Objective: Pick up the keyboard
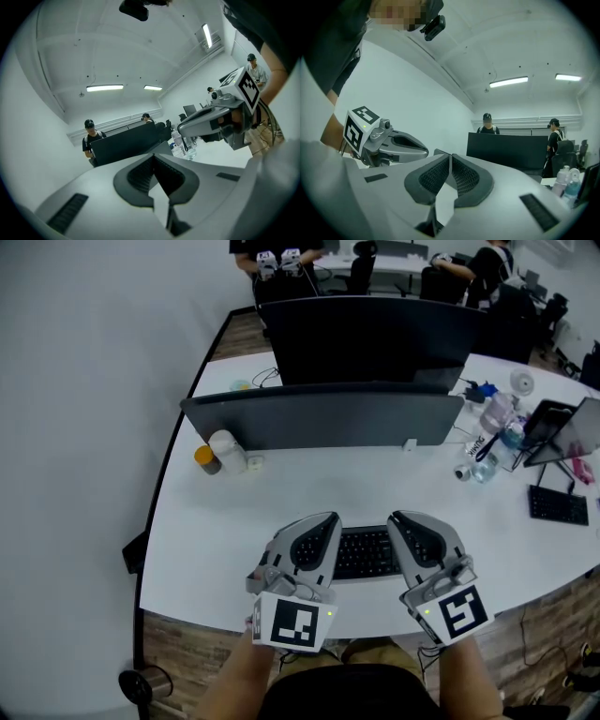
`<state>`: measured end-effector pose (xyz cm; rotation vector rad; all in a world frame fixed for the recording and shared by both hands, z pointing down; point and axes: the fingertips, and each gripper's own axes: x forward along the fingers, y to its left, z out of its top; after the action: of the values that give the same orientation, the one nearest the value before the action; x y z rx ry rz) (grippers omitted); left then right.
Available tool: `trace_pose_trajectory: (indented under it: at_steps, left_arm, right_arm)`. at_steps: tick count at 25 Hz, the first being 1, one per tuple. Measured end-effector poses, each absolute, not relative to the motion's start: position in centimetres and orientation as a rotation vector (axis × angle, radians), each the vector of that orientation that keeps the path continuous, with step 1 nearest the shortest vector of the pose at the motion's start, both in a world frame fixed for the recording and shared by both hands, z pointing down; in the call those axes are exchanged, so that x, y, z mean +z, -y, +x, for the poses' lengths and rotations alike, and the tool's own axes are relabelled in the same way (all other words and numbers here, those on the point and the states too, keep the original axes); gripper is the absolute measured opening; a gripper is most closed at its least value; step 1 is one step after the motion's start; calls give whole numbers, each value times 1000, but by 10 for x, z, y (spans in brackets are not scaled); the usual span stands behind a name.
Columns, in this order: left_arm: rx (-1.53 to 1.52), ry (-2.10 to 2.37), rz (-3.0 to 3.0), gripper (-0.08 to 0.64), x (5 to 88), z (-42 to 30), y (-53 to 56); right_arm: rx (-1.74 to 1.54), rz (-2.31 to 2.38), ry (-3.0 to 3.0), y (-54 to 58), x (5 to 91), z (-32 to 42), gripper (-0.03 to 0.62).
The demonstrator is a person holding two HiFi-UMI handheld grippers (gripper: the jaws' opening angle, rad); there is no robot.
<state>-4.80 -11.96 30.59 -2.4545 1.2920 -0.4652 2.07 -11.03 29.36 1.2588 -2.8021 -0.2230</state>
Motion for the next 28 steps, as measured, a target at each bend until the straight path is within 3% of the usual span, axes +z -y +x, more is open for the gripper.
trace_pose_trajectory:
  at_steps: [9,12,17,19,21,28]
  left_arm:
    - [-486,-1340,-2483,12,324,-62,127]
    - [-511,-1340,-2523,64,335,-64,126]
    - [-525,-1364,-2546,72,345,-71,125]
    - [-545,-1374,-2546,72,351,-75,125]
    - [-566,-1383,-2548,72,356,-80,125]
    - [-605,-1450,-2559,72,376,-101,127]
  right_arm:
    - [-149,1199,2750,114,313,25,37]
    - [-131,1181,2744,114,319,24,37]
    - [-119,1163,2738,113,324,24,39]
    - [-113,1158,2727,113,327,23,49]
    - [-98,1150,2725,113,333,24,111]
    - [-58,1176,2679,116,350,38,113]
